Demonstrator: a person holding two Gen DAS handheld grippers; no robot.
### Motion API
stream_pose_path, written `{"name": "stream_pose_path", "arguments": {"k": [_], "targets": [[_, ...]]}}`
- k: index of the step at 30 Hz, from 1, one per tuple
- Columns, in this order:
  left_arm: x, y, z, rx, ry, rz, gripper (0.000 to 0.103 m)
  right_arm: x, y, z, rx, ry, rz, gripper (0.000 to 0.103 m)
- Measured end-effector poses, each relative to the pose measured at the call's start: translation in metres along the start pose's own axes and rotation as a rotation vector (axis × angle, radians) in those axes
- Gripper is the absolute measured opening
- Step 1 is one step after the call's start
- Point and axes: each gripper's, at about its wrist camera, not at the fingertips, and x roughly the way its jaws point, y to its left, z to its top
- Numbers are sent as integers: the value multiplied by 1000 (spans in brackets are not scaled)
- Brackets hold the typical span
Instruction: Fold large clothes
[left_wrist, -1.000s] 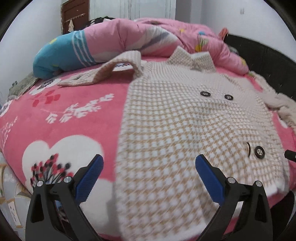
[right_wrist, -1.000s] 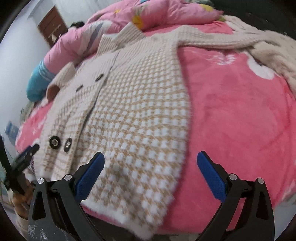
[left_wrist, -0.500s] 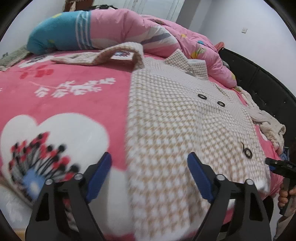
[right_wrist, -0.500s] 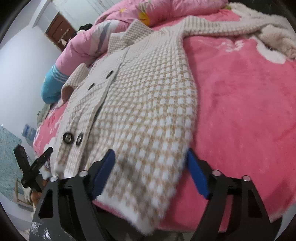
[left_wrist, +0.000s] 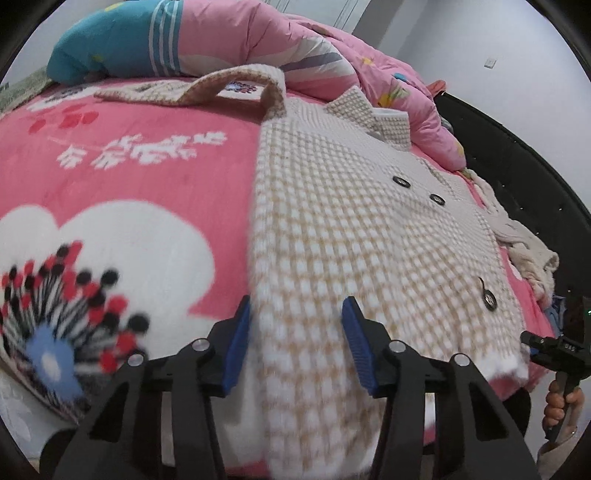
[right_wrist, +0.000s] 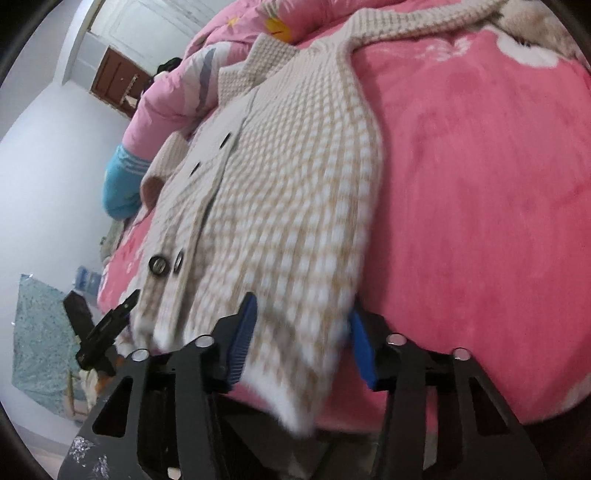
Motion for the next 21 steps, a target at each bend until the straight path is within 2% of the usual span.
{"name": "stream_pose_path", "arguments": {"k": [3, 5, 8, 9, 11, 17, 21], "targets": [[3, -1, 0, -3, 9, 24, 45, 6, -7, 3, 25, 1, 3, 23], [7, -3, 4, -8, 10, 55, 41, 12, -13, 9, 51, -3, 38, 13], [13, -10, 10, -3, -2, 119, 32, 14, -10, 14, 37, -11, 28, 6], [12, -14, 11, 2, -3, 148, 28, 12, -7, 14, 26, -16, 22, 6], [8, -21, 14, 27, -4, 188, 11, 1, 2, 18, 3, -49, 32, 5], [-39, -57, 22, 146, -102, 234, 8, -62, 29, 29, -99, -164, 99, 4], [-67, -78, 21, 181, -126, 209, 8, -91, 38, 27, -152, -200, 99, 4]]}}
